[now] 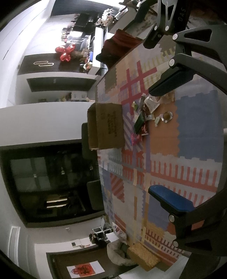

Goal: Organize snacks

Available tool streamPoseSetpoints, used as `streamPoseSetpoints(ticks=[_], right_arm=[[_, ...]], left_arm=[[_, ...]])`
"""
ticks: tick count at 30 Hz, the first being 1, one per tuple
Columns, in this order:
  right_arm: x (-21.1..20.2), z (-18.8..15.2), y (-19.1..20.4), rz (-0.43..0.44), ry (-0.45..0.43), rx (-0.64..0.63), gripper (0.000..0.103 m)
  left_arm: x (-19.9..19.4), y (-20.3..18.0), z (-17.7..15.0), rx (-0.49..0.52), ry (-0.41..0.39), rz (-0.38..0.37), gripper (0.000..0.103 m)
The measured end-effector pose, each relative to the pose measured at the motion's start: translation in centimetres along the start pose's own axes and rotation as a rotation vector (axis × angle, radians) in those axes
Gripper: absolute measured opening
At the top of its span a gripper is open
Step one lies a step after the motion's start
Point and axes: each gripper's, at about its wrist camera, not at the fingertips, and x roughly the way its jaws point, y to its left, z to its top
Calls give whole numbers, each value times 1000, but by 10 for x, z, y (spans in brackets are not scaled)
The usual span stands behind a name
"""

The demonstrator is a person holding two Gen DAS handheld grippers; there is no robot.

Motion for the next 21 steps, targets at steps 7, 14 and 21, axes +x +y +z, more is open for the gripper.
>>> streamPoseSetpoints(ticks=[7,14,21], right_arm=[[29,-3,-2,3,92,38,102],[72,-8,0,1,208,80,100],[119,-14,7,2,320,129,87]], left_arm=[[34,-3,-2,44,77,-61,101],[87,-4,-5,89,194,-140,81],[141,-4,-11,116,317,-266,65]])
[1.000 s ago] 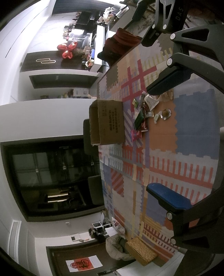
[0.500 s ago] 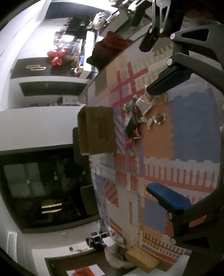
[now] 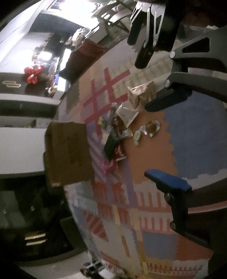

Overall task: Organize snacks
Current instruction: 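Grasp the foil-wrapped chocolate with the left tool while the right grasps the Fortune Biscuits packet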

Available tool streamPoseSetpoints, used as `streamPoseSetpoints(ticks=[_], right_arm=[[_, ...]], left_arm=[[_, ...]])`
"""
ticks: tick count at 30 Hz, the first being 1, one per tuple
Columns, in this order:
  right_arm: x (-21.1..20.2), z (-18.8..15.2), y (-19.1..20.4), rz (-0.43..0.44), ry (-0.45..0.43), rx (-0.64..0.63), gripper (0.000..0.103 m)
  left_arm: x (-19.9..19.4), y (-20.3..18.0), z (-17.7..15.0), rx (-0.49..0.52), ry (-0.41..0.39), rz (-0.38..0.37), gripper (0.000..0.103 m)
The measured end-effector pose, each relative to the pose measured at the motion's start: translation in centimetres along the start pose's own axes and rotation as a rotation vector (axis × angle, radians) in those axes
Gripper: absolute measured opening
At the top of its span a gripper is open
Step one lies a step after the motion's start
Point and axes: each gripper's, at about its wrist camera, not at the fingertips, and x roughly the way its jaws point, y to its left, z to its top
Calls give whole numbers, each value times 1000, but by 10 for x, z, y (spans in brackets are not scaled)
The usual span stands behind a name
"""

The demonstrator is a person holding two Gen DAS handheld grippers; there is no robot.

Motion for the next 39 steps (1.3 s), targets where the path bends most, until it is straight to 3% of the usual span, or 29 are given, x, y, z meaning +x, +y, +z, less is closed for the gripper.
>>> streamPoseSetpoints(ticks=[11,27,36,39], right_arm=[[62,6,13,19,178,47,72],[120,15,3,115,352,-13,66],[135,17,6,150,377,-27,62],[138,17,5,157,382,-13,60]], left_arm=[[79,13,5,-5,203,-180,55],[134,9,2,-131,342,-188,46],[149,7,2,-159,378,-188,40],[150,7,2,-162,377,-182,33]])
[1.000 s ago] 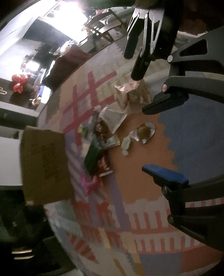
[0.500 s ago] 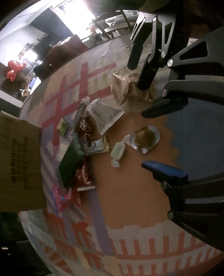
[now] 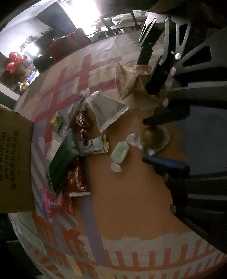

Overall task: Organize snacks
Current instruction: 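Grasp the foil-wrapped chocolate with the left tool while the right grasps the Fortune Biscuits packet, then carry both snacks over the cardboard box and open both tools to drop them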

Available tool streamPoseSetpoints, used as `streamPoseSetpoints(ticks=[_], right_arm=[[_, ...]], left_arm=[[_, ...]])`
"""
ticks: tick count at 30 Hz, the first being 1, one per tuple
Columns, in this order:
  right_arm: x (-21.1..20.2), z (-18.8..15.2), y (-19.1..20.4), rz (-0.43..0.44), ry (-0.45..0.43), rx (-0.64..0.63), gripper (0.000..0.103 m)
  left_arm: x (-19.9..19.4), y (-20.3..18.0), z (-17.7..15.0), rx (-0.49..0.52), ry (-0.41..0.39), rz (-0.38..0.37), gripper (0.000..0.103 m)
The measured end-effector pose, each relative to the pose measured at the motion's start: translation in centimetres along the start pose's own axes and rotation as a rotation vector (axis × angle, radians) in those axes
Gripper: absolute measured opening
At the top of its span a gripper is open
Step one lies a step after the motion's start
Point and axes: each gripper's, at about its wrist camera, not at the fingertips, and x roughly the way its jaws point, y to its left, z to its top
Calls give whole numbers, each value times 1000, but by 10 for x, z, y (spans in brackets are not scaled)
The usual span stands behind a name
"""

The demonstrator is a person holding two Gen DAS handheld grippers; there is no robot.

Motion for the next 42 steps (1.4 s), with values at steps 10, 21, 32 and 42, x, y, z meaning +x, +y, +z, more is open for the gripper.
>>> streamPoseSetpoints(ticks=[10,21,32,42], right_arm=[[-9,-1,-1,17,-10,-7,41],[-44,8,16,3,-126,-61,41],[-84,35,35,-10,-272,-133,41],[-114,68,49,23,-368,-173,41]], left_arm=[[-10,-3,0,12,-25,-7,32],[-51,-8,10,61,-152,32,32],[-100,-8,34,80,-290,71,32],[-144,-12,68,136,-416,99,32]])
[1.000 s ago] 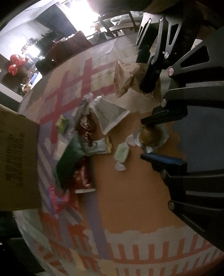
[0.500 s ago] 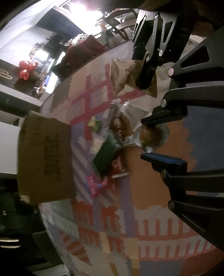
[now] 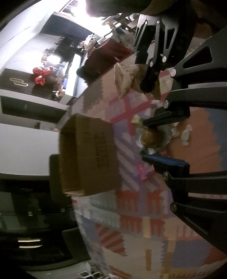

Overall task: Organize snacks
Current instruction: 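Carry both snacks over the cardboard box and open both tools to drop them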

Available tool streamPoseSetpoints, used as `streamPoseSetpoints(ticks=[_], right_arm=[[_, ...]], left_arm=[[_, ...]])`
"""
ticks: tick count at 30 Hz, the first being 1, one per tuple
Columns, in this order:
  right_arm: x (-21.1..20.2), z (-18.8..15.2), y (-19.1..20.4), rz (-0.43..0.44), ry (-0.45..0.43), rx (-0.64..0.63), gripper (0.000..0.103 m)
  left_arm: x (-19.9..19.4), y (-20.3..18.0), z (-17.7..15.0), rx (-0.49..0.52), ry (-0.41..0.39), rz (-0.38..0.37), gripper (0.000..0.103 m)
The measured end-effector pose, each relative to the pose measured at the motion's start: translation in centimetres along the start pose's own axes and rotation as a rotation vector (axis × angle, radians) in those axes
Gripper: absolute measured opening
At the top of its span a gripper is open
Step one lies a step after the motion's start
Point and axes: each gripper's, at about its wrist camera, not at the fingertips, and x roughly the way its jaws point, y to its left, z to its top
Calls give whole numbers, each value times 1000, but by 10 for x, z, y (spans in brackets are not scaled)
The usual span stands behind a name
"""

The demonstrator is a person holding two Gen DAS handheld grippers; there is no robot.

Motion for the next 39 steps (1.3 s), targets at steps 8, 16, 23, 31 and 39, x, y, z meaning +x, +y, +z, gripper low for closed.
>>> streamPoseSetpoints(ticks=[8,16,23,31,39], right_arm=[[0,53,2,13,-93,-15,41],[14,106,0,8,-129,-28,41],[24,148,0,12,-148,-54,41],[52,188,-6,28,-101,-51,41],[93,215,-13,54,-23,-44,43]], left_arm=[[-1,11,53,13,-90,36,32],[10,28,103,29,-146,100,32],[26,40,138,21,-144,100,32],[57,52,174,-20,-79,66,32],[88,65,192,-79,-26,118,39]])
